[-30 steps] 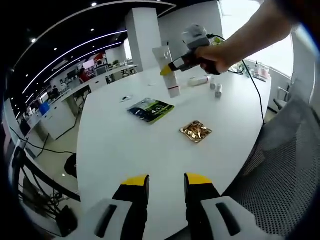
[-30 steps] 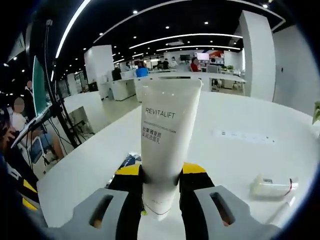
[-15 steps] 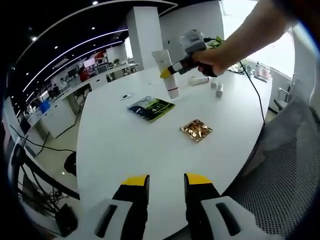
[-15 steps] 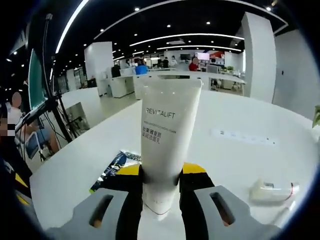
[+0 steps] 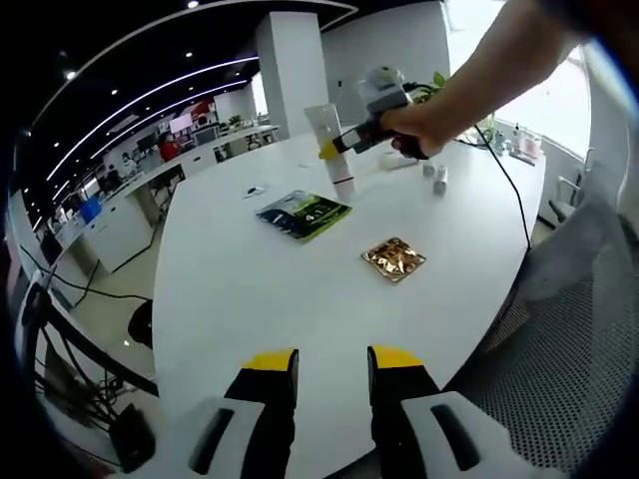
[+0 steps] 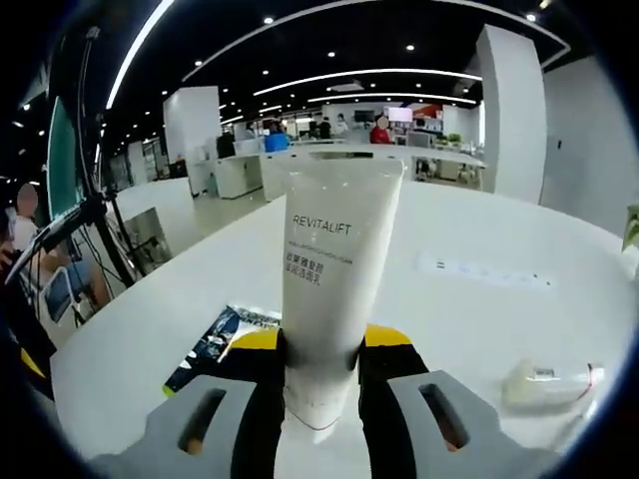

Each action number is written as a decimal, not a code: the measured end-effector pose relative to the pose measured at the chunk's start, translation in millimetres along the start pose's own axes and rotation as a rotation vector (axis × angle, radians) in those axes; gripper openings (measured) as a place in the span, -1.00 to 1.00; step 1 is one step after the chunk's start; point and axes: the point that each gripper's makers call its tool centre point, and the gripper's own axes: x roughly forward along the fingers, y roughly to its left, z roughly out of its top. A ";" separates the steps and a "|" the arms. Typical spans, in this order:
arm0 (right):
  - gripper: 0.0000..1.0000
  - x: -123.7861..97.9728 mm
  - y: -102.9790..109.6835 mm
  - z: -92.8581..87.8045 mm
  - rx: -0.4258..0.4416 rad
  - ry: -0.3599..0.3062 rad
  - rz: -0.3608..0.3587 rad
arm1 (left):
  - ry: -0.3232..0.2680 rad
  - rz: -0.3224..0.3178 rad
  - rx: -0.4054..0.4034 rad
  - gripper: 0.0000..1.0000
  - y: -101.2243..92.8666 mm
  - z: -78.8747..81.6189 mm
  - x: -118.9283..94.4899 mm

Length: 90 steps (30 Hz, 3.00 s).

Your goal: Arrange the skincare products in the storage area until every visible bottle or jar stands upright without overlapping.

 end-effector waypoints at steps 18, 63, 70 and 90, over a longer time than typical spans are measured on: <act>-0.49 -10.8 -6.0 0.5 0.061 -0.094 -0.029 | 0.002 0.004 -0.009 -0.43 0.0 -1.0 0.0; -0.67 -14.7 1.8 -47.8 0.007 0.110 -0.021 | -0.007 0.016 -0.034 -0.43 4.3 -0.4 -1.0; -0.68 -14.9 4.1 -37.6 0.016 0.097 -0.008 | -0.012 0.018 -0.038 -0.43 4.9 0.3 -1.2; -0.70 -52.1 42.9 -30.1 0.030 0.098 0.029 | -0.026 0.017 -0.018 -0.43 3.9 4.1 -3.4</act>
